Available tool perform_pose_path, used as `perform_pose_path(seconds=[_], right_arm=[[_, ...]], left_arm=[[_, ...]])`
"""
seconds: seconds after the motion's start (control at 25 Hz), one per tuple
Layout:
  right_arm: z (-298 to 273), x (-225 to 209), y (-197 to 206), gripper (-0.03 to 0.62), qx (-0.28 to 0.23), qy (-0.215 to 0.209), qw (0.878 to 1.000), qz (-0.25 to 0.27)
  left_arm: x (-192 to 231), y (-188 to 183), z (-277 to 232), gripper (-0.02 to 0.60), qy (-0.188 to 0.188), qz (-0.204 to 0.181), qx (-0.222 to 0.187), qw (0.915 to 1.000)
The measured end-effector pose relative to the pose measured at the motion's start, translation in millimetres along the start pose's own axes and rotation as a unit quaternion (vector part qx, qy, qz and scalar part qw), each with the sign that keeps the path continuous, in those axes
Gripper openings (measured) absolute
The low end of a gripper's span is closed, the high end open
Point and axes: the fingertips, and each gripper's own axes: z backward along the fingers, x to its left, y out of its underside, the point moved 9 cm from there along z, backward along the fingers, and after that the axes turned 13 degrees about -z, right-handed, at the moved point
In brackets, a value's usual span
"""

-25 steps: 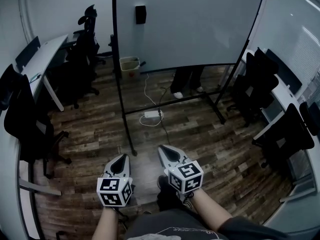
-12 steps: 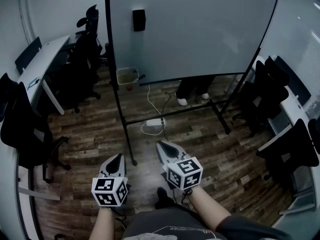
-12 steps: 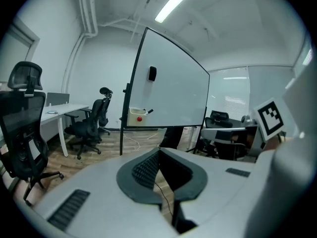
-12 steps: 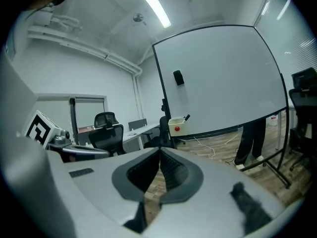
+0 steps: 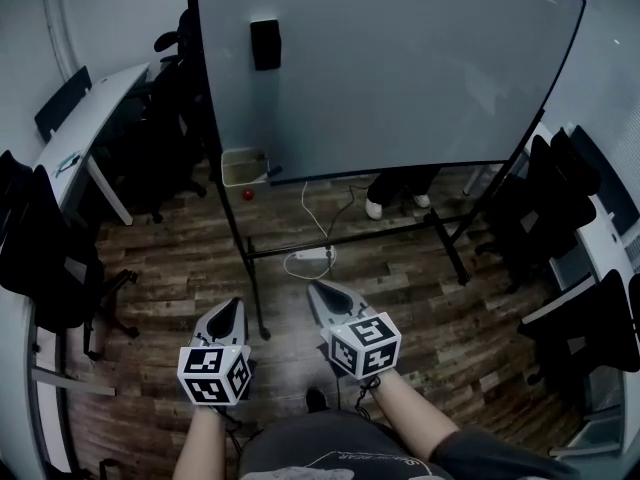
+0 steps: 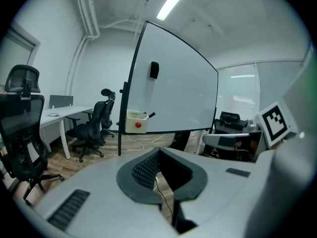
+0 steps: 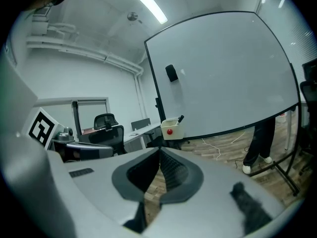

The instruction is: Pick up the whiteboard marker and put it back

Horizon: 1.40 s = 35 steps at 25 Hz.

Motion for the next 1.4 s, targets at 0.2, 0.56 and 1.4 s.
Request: perform_pose_path(seconds=[0.2, 0.56, 1.4], right_arm=[[-14.0, -17.2, -8.2, 0.023, 0.006, -0.018, 1.000, 0.002], [-38.3, -23.4, -15.9, 0.023, 0.014, -0.038, 0.999, -0.011], [-160.5, -61.6, -68.5, 0.025, 0.012, -0.020, 0.999, -0.044]], left_arm=[[-4.2, -9.7, -16.2, 0.014, -0.024, 0.005, -0.007, 0.9997], [3.5, -16.0, -28.2, 0.014, -0.040, 0.009, -0.004, 0.9991], [94.6, -51.9, -139.4, 0.014, -0.034, 0.017, -0.026, 0.9990]])
